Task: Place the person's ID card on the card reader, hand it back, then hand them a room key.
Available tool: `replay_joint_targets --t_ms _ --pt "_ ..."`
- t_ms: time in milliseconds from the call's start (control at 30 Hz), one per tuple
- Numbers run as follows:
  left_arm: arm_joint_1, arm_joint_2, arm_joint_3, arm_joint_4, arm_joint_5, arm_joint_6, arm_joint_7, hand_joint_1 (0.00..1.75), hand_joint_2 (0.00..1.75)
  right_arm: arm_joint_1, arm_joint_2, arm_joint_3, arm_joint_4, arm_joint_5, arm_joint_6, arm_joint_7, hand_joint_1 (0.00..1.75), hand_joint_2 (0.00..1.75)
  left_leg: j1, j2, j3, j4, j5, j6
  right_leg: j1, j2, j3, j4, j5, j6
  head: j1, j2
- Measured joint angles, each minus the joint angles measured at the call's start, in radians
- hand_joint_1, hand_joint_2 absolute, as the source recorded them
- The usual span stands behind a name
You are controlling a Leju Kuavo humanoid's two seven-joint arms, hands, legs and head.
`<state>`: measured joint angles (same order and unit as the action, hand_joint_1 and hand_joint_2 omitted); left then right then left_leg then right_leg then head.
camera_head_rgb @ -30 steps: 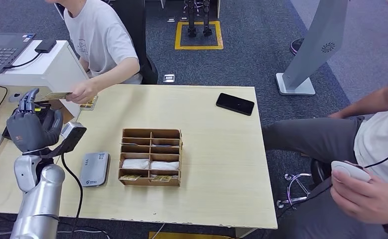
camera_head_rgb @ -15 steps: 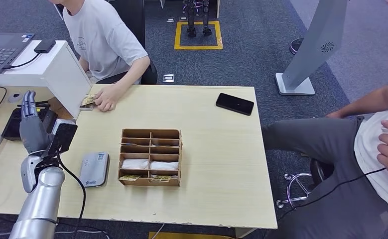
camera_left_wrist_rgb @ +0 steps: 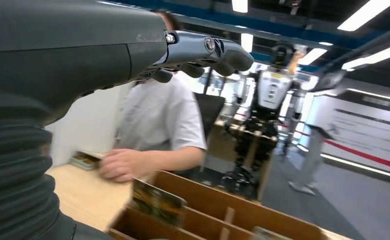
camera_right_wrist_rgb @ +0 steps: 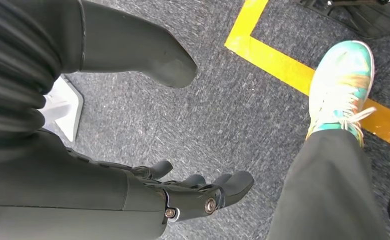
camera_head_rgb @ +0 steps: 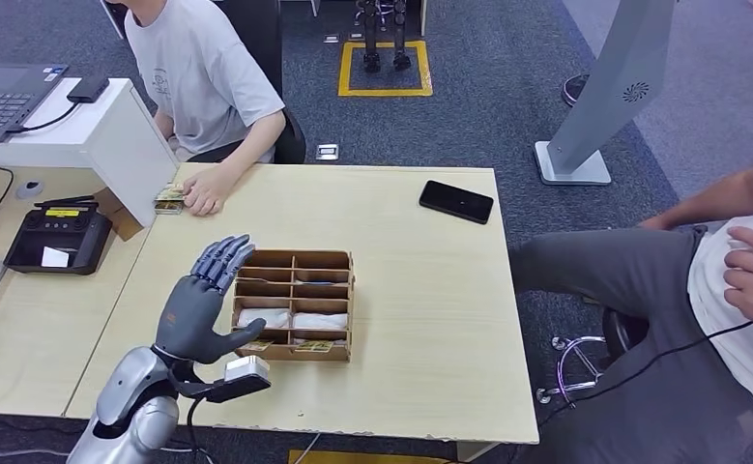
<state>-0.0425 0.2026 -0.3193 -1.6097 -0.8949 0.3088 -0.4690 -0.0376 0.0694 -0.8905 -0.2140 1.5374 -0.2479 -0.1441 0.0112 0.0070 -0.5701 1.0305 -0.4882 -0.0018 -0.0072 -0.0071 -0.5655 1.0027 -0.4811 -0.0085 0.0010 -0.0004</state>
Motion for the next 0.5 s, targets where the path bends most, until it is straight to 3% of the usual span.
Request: replay_joint_targets --t_ms 200,500 --pt "-0.017 0.033 -0.122 -0.023 -0.04 0.021 0.055 0.0 1.75 0.0 -0.005 0.0 0.0 0.002 0.008 0.017 0.0 1.75 0.001 0.0 0.0 0.0 0.0 0.0 0.0 0.0 0.0 0.0 0.0 0.0 0.0 0.0" --pt "-0.03 0.058 -0.177 -0.023 -0.056 0.031 0.071 0.0 1.75 0.0 -0.008 0.0 0.0 0.003 0.008 0.021 0.0 1.75 0.001 0.0 0.0 0.0 0.0 0.0 0.0 0.001 0.0 0.0 0.0 0.0 0.0 0.0"
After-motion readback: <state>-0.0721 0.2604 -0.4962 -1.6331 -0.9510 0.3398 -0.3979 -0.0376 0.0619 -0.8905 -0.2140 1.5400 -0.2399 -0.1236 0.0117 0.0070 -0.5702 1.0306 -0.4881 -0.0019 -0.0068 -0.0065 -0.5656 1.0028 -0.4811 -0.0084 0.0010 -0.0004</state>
